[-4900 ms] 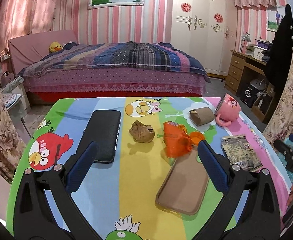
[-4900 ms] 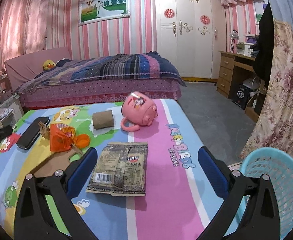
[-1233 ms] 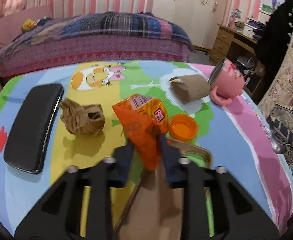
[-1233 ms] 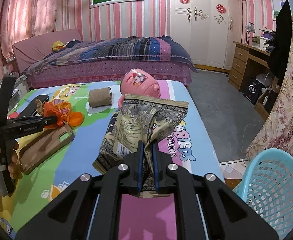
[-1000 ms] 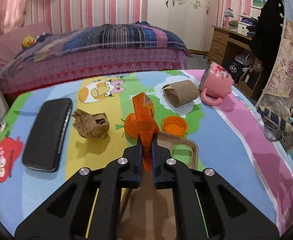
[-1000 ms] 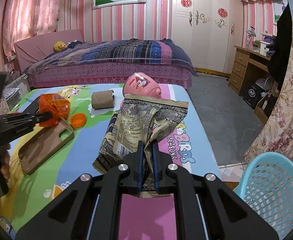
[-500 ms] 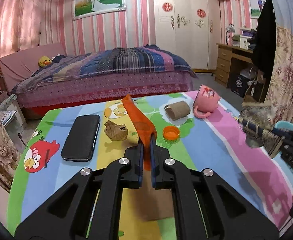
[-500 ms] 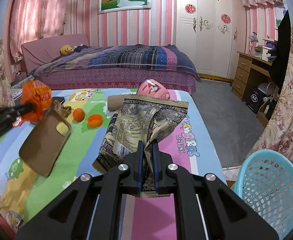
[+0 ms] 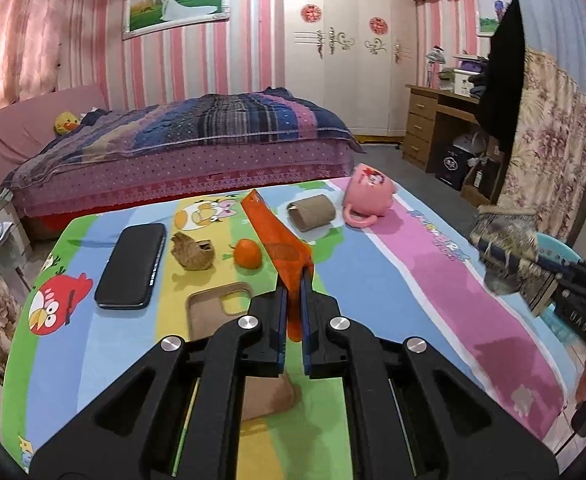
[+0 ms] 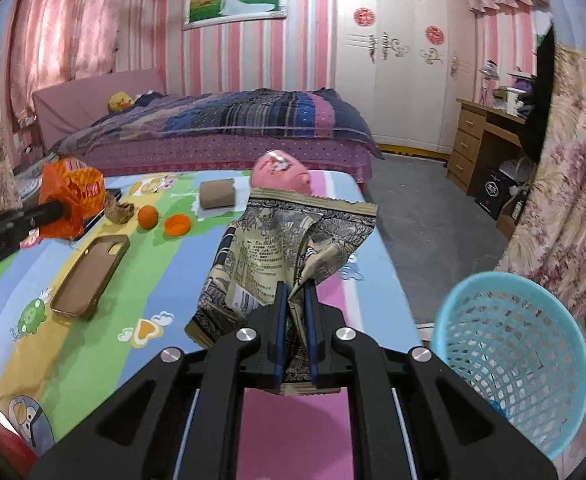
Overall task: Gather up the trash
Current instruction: 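Carry the orange bag and snack packet to the blue basket and release both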
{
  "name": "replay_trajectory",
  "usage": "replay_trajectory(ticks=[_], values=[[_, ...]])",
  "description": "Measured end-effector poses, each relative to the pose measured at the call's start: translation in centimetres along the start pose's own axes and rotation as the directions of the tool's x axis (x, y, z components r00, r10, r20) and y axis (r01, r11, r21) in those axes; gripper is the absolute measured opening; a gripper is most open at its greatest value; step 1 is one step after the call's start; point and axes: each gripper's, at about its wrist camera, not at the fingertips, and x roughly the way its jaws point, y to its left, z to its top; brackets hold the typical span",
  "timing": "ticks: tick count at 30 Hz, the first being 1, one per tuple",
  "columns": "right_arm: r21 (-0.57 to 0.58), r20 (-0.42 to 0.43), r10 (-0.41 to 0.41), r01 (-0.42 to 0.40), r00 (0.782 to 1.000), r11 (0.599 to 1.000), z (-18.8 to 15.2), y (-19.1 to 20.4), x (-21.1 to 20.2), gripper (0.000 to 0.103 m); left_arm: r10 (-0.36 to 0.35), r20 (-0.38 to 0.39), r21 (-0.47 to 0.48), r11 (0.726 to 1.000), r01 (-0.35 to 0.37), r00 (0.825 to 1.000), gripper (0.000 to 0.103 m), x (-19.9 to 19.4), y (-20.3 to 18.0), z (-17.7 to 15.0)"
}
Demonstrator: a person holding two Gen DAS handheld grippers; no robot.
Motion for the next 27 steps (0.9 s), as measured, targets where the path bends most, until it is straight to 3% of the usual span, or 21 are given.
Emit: replay_trajectory(ticks=[9, 16, 27], values=[[0.102, 0.058, -0.107, 0.100, 0.993, 0.990, -0.7, -7.6, -4.8, 0.009, -0.115, -0.003, 0.031, 0.993, 0.115, 0.993, 0.004, 0.1, -4.4, 0.8], [0.153, 0.021, -0.234, 0.228, 0.972, 0.962, -2.9, -14.8, -7.0, 0.009, -0.209, -0.036, 0.076, 0.974, 0.212, 0.977, 0.004, 1.9, -10.8, 0.7], [0.202, -0.052, -0.343, 0.347, 0.938, 0.916, -6.2, -21.9, -7.7, 0.009, -0.389, -0.081, 0.201, 0.895, 0.397, 0.918, 0.004, 3.9, -24.3, 0.1]])
